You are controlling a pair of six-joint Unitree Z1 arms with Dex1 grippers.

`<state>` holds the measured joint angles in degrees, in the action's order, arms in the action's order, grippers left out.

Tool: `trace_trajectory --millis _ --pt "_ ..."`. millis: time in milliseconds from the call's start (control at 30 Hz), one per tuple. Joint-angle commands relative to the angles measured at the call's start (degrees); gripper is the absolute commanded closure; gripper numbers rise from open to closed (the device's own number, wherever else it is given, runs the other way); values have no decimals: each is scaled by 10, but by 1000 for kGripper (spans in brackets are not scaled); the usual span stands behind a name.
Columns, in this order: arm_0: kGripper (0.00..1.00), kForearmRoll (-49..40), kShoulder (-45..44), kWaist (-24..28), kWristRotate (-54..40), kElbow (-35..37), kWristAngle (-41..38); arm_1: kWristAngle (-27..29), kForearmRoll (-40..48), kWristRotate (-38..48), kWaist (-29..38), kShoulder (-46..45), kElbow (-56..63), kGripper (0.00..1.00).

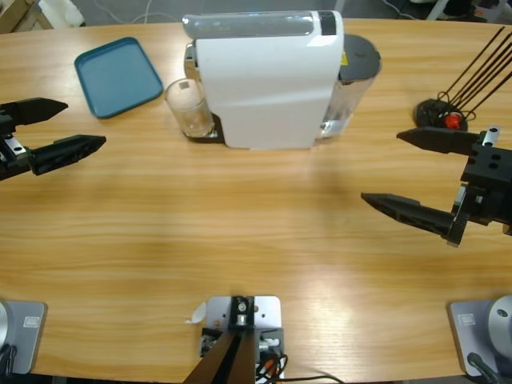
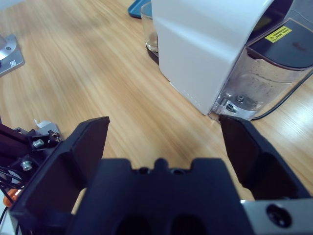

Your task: Pour coffee

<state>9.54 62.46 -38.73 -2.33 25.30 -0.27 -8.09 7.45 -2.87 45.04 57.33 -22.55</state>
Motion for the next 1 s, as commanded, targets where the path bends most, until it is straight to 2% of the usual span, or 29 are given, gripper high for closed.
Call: trace_trajectory --millis 33,1000 --pt "105 9 18 -7 -8 -20 6 -3 6 4 7 -4 21 0" --pt "105 28 37 -7 -9 -24 -3 -6 6 4 7 5 20 0"
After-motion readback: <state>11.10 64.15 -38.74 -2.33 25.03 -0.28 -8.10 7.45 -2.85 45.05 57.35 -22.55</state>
